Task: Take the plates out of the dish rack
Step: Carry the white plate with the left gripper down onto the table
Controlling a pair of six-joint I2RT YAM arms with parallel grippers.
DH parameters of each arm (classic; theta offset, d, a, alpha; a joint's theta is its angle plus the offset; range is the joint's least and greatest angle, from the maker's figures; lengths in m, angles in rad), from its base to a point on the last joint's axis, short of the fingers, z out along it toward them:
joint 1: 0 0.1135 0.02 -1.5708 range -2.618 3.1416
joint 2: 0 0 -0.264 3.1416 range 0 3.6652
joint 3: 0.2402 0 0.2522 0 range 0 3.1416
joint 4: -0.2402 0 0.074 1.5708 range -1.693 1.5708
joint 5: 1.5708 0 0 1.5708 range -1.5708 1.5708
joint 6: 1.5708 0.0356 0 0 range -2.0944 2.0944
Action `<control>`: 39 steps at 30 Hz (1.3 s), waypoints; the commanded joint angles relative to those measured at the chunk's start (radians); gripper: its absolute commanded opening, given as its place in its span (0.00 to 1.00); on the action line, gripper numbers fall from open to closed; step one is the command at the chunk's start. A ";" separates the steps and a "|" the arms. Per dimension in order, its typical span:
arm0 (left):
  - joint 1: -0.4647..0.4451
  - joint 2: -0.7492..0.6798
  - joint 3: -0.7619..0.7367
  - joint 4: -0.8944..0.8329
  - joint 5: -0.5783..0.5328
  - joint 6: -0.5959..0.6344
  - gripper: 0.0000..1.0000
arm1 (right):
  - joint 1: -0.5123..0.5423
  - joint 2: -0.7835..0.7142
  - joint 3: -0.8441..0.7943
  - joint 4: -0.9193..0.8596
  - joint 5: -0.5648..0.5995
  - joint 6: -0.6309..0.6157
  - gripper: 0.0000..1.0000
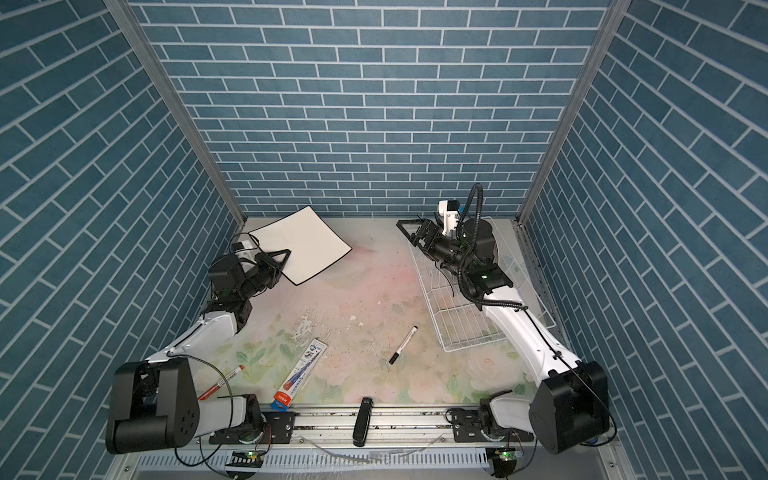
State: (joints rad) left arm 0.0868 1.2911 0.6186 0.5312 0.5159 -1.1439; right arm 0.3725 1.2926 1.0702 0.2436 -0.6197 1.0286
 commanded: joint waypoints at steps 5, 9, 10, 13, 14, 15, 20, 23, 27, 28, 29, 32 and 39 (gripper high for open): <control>0.026 0.046 -0.096 0.401 -0.234 -0.140 0.00 | -0.010 0.056 0.054 -0.022 -0.012 -0.052 0.98; 0.046 0.133 -0.119 0.545 -0.261 -0.191 0.00 | -0.015 0.077 0.062 -0.022 -0.015 -0.053 0.98; 0.052 0.150 -0.124 0.566 -0.268 -0.202 0.00 | -0.017 0.080 0.063 -0.023 -0.015 -0.054 0.98; 0.057 0.183 -0.136 0.601 -0.304 -0.208 0.00 | -0.021 0.089 0.072 -0.026 -0.015 -0.055 0.98; 0.057 0.190 -0.141 0.607 -0.315 -0.205 0.00 | -0.021 0.092 0.077 -0.028 -0.015 -0.055 0.98; 0.057 0.195 -0.146 0.616 -0.328 -0.201 0.00 | -0.024 0.097 0.085 -0.029 -0.015 -0.057 0.98; 0.058 0.222 -0.175 0.659 -0.396 -0.197 0.00 | -0.023 0.119 0.114 -0.032 -0.018 -0.057 0.98; 0.068 0.250 -0.177 0.678 -0.406 -0.220 0.00 | -0.023 0.130 0.124 -0.025 -0.017 -0.056 0.98; 0.077 0.267 -0.184 0.672 -0.439 -0.238 0.00 | -0.023 0.147 0.140 -0.021 -0.023 -0.053 0.98; 0.079 0.271 -0.185 0.663 -0.450 -0.238 0.00 | -0.024 0.151 0.145 -0.023 -0.024 -0.053 0.98; 0.080 0.275 -0.184 0.660 -0.457 -0.240 0.00 | -0.024 0.155 0.149 -0.022 -0.026 -0.054 0.98; 0.089 0.285 -0.193 0.647 -0.480 -0.256 0.00 | -0.023 0.163 0.157 -0.022 -0.029 -0.053 0.98; 0.115 0.363 -0.166 0.680 -0.442 -0.296 0.00 | -0.023 0.172 0.176 -0.035 -0.037 -0.058 0.98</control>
State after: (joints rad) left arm 0.1902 1.6386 0.4034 1.0206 0.0463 -1.4097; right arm 0.3523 1.4528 1.1870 0.1989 -0.6342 1.0107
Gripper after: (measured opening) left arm 0.153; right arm 0.978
